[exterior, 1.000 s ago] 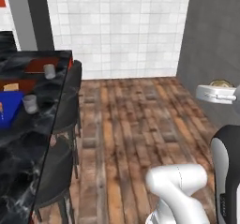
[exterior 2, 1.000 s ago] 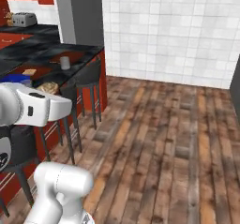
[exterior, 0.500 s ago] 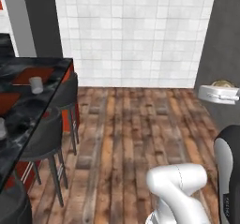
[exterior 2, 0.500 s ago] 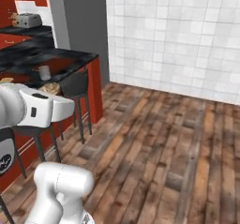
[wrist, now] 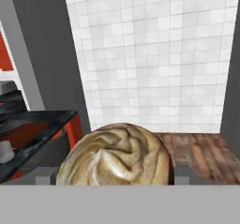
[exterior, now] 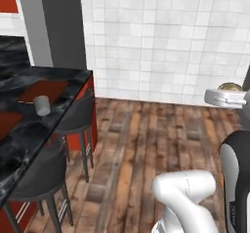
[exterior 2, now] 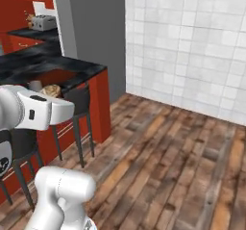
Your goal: Take the donut and cupcake from the fridge and place them on the empty tray on the dining counter.
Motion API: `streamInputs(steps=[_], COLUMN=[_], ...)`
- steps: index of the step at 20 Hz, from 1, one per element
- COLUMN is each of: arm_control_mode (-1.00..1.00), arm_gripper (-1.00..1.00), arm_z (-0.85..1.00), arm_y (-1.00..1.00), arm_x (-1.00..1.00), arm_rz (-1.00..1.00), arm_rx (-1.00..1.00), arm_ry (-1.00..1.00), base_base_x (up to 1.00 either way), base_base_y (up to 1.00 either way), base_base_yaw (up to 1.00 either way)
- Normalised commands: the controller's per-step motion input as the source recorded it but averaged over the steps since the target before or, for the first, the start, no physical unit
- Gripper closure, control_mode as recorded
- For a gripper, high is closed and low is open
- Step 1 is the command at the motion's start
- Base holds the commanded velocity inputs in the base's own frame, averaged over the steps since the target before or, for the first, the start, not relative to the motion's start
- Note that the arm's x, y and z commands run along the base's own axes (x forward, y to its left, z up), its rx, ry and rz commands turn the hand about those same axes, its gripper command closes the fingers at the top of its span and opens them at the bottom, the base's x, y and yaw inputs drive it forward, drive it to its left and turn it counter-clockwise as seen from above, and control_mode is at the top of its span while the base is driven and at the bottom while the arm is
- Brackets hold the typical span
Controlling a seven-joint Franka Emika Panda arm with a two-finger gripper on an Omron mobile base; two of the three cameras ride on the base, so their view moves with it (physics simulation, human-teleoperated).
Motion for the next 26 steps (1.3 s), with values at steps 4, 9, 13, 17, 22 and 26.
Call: streamInputs(steps=[4, 9, 13, 17, 22, 26], arm_control_mode=[1.00, 1.00, 1.00, 1.00, 1.00, 1.00], arm_gripper=[1.00, 1.00, 1.00, 1.00, 1.00, 1.00], arm_z=[0.00, 0.00, 0.00, 0.00, 0.00, 0.00], arm_y=[0.00, 0.00, 0.00, 0.00, 0.00, 0.00], arm_x=[0.00, 0.00, 0.00, 0.00, 0.00, 0.00], arm_rz=[0.00, 0.00, 0.00, 0.00, 0.00, 0.00], arm_rx=[0.00, 0.00, 0.00, 0.00, 0.00, 0.00], arm_ry=[0.00, 0.00, 0.00, 0.00, 0.00, 0.00], base_base_x=[1.00, 0.48, 0.12, 0.00, 0.18, 0.35], base_base_y=[-0.13, -0.09, -0.03, -0.05, -0.73, -1.00], base_base_yaw=[0.62, 0.94, 1.00, 0.99, 0.54, 0.04])
